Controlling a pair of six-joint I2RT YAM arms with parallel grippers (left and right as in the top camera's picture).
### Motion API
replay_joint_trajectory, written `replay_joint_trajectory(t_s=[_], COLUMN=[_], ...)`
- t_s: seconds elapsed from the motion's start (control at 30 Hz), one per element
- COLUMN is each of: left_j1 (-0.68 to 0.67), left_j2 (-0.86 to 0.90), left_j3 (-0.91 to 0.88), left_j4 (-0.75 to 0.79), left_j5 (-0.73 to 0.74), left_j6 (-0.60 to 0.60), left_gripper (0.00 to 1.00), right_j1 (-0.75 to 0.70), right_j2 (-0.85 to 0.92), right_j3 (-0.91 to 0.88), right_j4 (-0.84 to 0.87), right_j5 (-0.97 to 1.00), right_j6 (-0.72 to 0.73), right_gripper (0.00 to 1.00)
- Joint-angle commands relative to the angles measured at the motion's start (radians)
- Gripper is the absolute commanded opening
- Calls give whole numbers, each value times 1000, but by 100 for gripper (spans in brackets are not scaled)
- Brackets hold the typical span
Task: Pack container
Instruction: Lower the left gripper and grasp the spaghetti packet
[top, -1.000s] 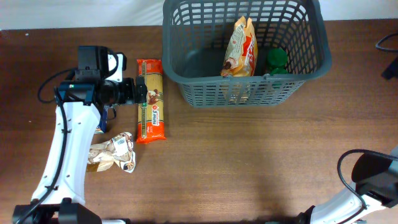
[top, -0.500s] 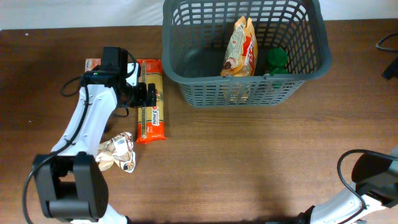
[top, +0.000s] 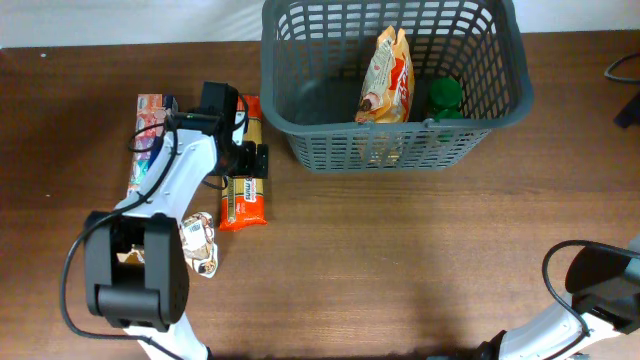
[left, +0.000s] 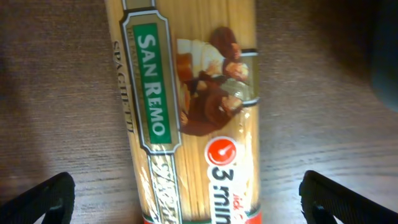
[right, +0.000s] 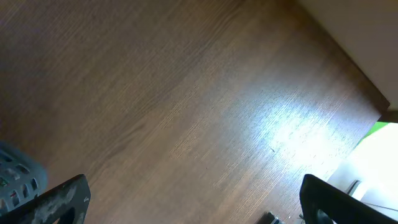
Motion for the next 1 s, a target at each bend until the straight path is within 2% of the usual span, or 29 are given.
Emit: replay_joint_trajectory(t_s=[0.0, 0.37, 0.8, 0.9, 0.97], left_j1=[4, 0, 0, 0, 0], left_j2=[32, 127, 141, 141, 141], left_j3=[19, 19, 19, 19, 19], left_j4=[14, 24, 39, 42, 44], left_j5=[-29, -29, -27, -27, -27], left_j6=[-20, -31, -42, -43, -43], left_gripper=[99, 99, 99, 83, 81], right_j1=[-4, -4, -4, -4, -4], right_j2=[0, 0, 0, 0, 0], right_j3=[-3, -3, -3, -3, -3], right_j4=[0, 0, 0, 0, 0], right_j5=[16, 16, 16, 16, 16], right_j6=[13, 13, 13, 13, 13], right_gripper=[99, 99, 99, 99, 99])
